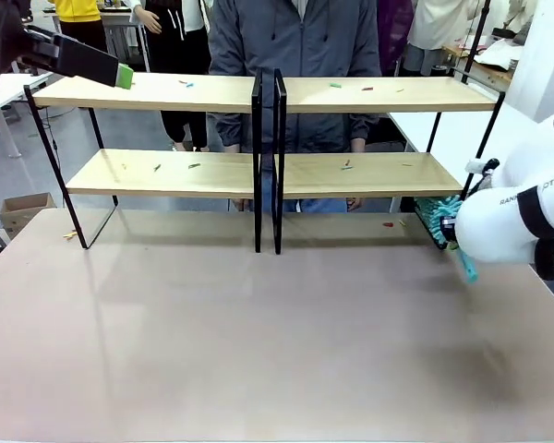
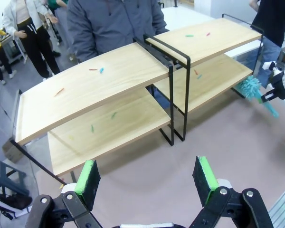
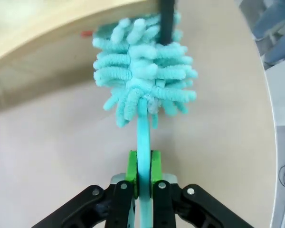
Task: Clean the shelves.
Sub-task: Clean a randomly selected level of the Shelf with the Duster.
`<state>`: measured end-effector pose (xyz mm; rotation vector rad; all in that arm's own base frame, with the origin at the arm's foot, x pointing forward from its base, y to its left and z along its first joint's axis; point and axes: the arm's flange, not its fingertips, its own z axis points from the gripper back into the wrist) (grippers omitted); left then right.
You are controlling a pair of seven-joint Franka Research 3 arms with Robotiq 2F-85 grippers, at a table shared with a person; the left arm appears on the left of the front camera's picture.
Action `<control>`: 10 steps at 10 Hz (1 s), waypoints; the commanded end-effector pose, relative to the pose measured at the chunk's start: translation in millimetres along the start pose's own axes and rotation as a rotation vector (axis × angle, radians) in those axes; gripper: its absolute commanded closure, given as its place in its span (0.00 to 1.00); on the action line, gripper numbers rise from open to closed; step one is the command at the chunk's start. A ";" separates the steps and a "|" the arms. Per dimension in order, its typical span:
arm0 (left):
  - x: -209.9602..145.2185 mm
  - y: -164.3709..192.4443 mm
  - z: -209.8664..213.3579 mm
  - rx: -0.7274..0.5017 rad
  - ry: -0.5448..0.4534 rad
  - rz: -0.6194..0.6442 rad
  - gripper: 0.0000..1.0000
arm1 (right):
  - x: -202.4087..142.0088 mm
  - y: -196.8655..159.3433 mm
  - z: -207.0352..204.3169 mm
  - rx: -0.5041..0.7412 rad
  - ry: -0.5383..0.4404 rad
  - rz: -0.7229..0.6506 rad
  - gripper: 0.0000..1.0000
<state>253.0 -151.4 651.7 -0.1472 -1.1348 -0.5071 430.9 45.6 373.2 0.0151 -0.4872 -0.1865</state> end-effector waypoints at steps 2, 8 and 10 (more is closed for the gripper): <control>-2.1 -0.1 -0.7 0.002 -0.005 0.000 0.00 | -26.1 17.9 17.9 0.075 0.060 0.019 0.88; -2.1 -0.1 -0.7 0.002 -0.005 0.000 0.00 | -49.4 -56.3 119.6 0.497 0.541 0.269 0.88; -2.1 -0.1 -0.7 0.002 -0.005 0.000 0.00 | -69.0 -115.0 186.3 0.634 0.529 0.419 0.88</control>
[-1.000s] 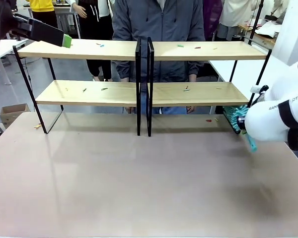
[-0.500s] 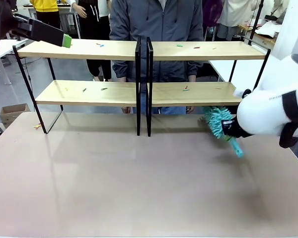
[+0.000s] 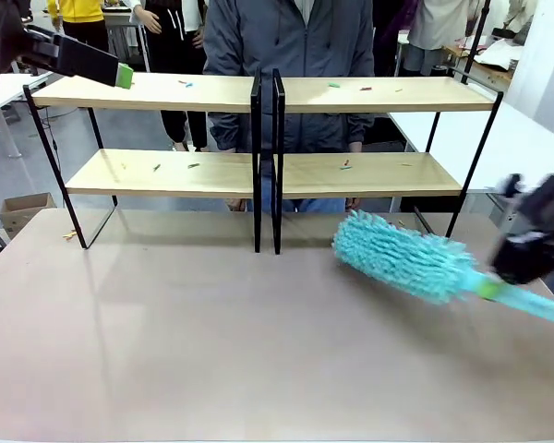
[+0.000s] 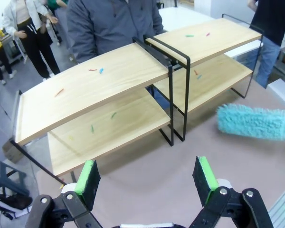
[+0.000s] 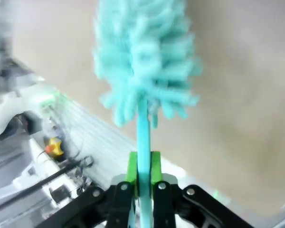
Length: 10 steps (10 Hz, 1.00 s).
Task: Clean the shelves.
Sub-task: Clean a randomly selected level of the Shelf with the Duster.
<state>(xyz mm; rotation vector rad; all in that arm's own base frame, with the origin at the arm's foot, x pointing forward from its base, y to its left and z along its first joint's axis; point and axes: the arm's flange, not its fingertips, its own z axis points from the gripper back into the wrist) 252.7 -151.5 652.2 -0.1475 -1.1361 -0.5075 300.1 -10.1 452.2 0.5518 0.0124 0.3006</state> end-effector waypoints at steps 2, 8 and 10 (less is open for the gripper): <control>-2.5 0.1 -1.2 0.002 -0.004 0.000 0.00 | -95.3 1.3 111.6 0.127 -0.225 0.315 0.88; -2.5 0.1 -1.2 0.002 -0.004 0.000 0.00 | -154.4 9.3 182.5 0.191 -0.715 0.303 0.88; -2.5 0.1 -1.2 0.002 -0.004 0.000 0.00 | -154.4 9.3 182.5 0.191 -0.715 0.303 0.88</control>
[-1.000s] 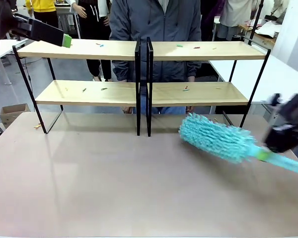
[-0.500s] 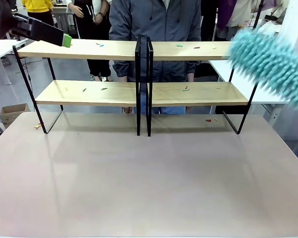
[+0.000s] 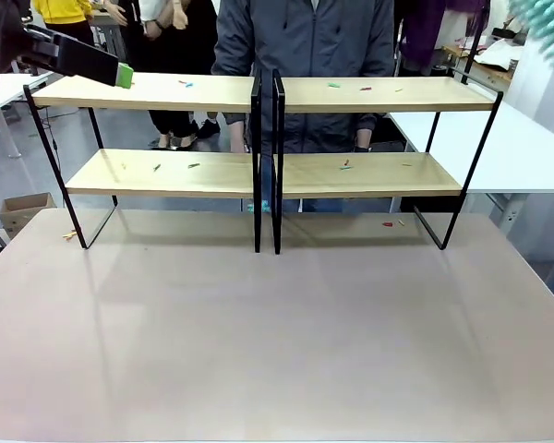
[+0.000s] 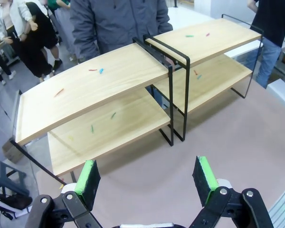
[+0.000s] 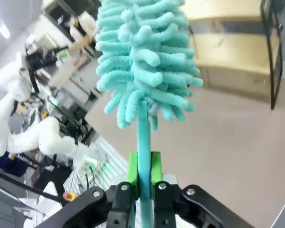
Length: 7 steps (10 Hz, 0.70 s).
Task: Clean the shelves.
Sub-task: Clean a randomly selected level of the Shelf with the Duster.
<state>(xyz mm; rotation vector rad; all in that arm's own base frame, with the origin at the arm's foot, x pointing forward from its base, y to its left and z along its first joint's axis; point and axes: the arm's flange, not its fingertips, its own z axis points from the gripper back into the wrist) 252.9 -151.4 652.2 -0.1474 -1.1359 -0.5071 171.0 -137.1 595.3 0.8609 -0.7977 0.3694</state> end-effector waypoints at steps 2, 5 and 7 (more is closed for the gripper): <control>-2.5 -0.1 -1.0 0.002 -0.004 0.000 0.00 | 2.3 -1.3 0.8 -0.005 -0.025 0.014 0.88; -2.5 -0.1 -1.0 0.002 -0.004 0.000 0.00 | 1.8 -13.8 -39.7 -0.104 0.168 0.014 0.88; -2.5 -0.1 -1.0 0.002 -0.004 0.000 0.00 | 2.0 -19.5 -72.1 -0.178 0.288 0.008 0.88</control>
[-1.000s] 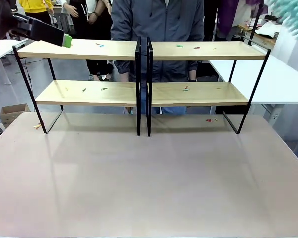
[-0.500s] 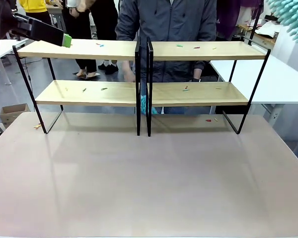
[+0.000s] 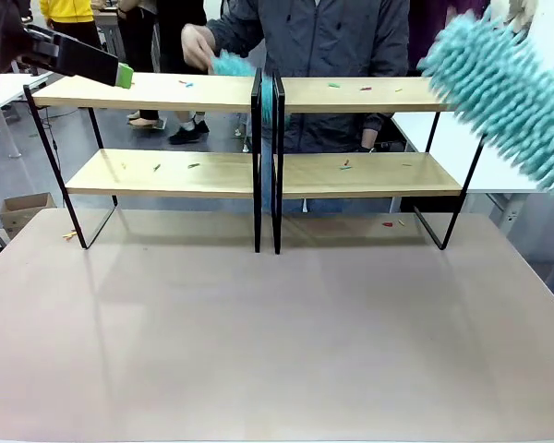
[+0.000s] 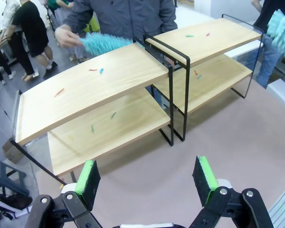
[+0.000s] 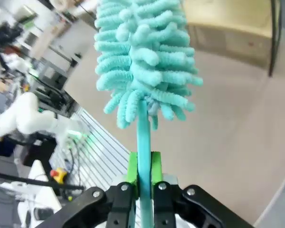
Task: Clean the shelves.
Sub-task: Clean a randomly selected level of the Shelf with the Duster.
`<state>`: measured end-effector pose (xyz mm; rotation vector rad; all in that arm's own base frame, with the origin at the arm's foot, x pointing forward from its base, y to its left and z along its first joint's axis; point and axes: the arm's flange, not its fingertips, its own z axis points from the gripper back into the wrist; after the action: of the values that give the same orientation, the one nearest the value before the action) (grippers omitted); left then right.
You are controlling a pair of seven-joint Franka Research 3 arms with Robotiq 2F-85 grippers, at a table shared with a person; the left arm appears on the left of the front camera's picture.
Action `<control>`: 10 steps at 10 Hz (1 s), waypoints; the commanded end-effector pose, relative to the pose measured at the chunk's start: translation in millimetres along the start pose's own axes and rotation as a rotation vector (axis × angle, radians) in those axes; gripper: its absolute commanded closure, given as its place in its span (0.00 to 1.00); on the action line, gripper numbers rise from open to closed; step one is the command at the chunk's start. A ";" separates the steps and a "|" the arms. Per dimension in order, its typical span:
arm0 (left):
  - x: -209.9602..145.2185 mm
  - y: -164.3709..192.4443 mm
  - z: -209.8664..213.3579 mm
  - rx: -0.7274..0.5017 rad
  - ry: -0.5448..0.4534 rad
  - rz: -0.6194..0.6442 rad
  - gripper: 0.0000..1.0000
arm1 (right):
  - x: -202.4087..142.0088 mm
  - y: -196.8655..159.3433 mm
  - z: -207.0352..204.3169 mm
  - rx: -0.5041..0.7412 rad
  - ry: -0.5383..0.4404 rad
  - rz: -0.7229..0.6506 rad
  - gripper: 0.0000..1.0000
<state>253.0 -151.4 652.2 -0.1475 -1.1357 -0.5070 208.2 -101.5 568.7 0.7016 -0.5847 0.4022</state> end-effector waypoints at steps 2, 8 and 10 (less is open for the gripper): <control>-2.5 -0.2 -0.9 0.002 -0.005 -0.001 0.00 | 10.8 -9.7 -77.9 -0.156 0.223 -0.005 0.88; -2.5 -0.2 -0.9 0.002 -0.005 -0.001 0.00 | 13.4 -63.0 -214.7 -0.233 0.506 -0.153 0.88; -2.5 -0.2 -0.9 0.002 -0.005 -0.001 0.00 | 13.7 -81.8 -237.4 -0.240 0.526 -0.192 0.88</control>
<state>253.4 -151.5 651.8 -0.1474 -1.1344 -0.5069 354.2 3.0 405.8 0.4054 -0.0442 0.3454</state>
